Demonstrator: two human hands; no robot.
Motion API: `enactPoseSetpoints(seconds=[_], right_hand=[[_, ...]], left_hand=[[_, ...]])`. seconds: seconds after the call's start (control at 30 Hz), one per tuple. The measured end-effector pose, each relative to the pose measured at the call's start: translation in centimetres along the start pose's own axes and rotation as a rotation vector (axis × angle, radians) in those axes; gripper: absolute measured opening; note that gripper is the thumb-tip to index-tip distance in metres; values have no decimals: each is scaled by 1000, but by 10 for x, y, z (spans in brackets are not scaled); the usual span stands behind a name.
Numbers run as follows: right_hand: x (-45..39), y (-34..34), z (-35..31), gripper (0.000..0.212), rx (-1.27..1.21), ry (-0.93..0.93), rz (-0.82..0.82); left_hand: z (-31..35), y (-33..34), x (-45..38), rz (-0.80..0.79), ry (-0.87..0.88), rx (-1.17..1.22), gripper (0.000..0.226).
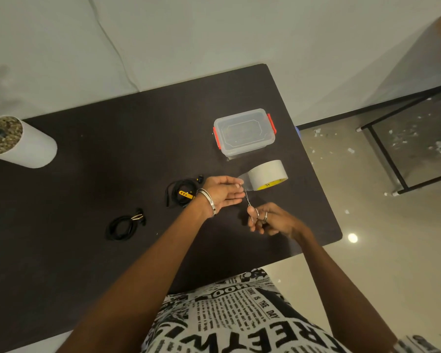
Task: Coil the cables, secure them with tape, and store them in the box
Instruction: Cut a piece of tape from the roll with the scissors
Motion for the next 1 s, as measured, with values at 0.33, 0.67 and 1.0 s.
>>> enactPoseSetpoints(seconds=[0.33, 0.67, 1.0], right_hand=[[-10, -6, -6, 59, 37, -52, -63], [0, -13, 2, 87, 97, -84, -133], [-4, -6, -12, 91, 40, -151, -85]], left_hand=[[1, -2, -1, 33, 13, 140, 15], [-1, 2, 2, 14, 7, 171, 16], [-3, 2, 8, 3, 30, 241, 15]])
Point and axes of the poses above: each hand's wrist, its own x-axis away from the middle knuckle, its own y-axis out of the palm, z = x × y, the point moved 1 cm from there along -x, towards the middle knuckle, and after that the axes turned 7 degrees about -z, right-handed, at the moved point
